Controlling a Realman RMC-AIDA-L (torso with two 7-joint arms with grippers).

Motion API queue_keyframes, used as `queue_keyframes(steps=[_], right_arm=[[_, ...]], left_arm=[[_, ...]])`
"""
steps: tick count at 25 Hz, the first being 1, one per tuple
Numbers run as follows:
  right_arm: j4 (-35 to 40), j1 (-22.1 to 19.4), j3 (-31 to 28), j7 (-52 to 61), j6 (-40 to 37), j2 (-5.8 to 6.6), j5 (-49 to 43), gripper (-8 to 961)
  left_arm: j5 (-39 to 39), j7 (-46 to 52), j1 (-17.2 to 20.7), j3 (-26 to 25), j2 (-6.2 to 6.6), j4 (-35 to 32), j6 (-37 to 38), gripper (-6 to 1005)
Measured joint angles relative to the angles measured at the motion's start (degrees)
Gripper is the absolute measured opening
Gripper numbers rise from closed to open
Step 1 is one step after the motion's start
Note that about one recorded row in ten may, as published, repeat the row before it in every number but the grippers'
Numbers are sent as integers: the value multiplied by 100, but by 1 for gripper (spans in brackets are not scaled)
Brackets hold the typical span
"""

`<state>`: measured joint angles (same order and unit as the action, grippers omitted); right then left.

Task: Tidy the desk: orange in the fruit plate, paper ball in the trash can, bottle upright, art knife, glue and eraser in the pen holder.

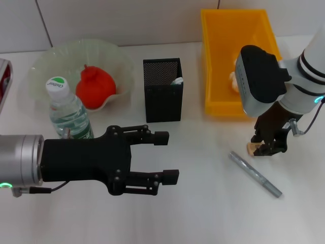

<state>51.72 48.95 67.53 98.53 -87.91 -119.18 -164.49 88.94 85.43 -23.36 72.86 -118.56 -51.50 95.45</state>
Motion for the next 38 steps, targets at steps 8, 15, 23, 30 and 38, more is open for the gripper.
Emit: queue_keyframes(steps=[8, 15, 23, 30, 38], right_arm=[[779, -96, -55, 179, -433, 0, 153, 254], [1516, -199, -100, 390, -780, 2, 358, 254], [2745, -482, -215, 673, -1133, -2, 760, 254], [3730, -807, -634, 736, -1268, -3, 1250, 254], [4614, -1229, -1516, 741, -1271, 3, 2174, 254]], left_arm=[[-18, -5, -5, 0, 6, 0, 6, 802], [-34, -31, -13, -17, 9, -23, 18, 802], [-43, -46, -47, -17, 9, -45, 26, 802], [-45, -47, -67, -18, 9, -44, 27, 802], [-45, -46, -89, -40, 1, -21, 11, 802]])
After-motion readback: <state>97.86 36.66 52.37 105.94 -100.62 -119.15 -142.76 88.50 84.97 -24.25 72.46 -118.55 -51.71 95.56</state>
